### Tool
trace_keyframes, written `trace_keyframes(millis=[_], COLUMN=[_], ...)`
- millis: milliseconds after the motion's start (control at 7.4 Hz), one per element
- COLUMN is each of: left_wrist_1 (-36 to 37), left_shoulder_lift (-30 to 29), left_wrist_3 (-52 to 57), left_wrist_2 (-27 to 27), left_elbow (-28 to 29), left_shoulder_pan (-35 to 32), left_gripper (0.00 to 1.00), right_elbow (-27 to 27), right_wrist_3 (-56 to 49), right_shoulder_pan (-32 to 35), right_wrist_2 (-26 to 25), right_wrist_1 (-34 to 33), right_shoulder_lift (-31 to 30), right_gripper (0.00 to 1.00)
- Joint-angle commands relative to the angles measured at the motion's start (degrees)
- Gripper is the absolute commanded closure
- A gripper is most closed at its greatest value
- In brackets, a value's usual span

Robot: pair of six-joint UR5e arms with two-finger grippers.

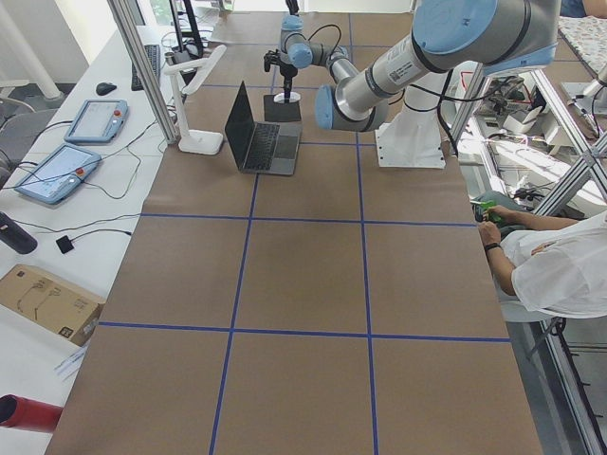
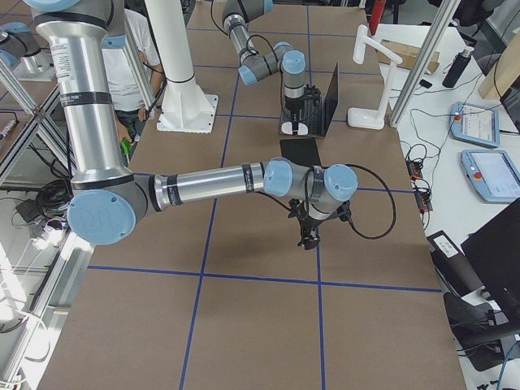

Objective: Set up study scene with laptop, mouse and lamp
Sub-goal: 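Move the held white mouse with the left gripper over the mouse pad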

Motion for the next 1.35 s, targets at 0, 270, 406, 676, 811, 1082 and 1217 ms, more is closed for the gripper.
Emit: trace_keyframes(millis=[0,270,406,676,811,1082,1217], left_wrist_1=[-6.55,-10.86,-13.58,-16.84,-18.68,-20.27,-21.24], left_shoulder_lift=[-5.5,-5.88,-5.79,-5.88,-5.88,-5.79,-5.79], left_wrist_3=[-1.99,-3.57,-5.06,-8.13,-8.93,-9.38,-9.73], left_wrist_2=[1.99,4.09,4.89,5.95,6.91,7.01,7.01], left_elbow=[12.19,15.48,17.23,18.48,19.35,19.54,19.71], left_shoulder_pan=[0.73,0.99,1.87,3.1,3.45,3.46,3.46], left_gripper=[0.31,0.31,0.31,0.31,0.31,0.31,0.31], right_elbow=[-0.71,-0.63,-0.97,-0.98,-1.06,-1.06,-1.06], right_wrist_3=[0.0,0.0,0.0,0.0,0.0,0.0,0.0], right_shoulder_pan=[-0.22,-0.22,-0.31,-0.4,-0.4,-0.4,-0.4], right_wrist_2=[1.02,1.29,1.29,1.47,1.99,2.34,2.35], right_wrist_1=[0.0,0.0,0.0,0.0,0.0,0.0,0.0], right_shoulder_lift=[0.13,0.13,0.13,0.13,0.13,0.13,0.13], right_gripper=[0.01,0.01,0.01,0.01,0.01,0.01,0.01])
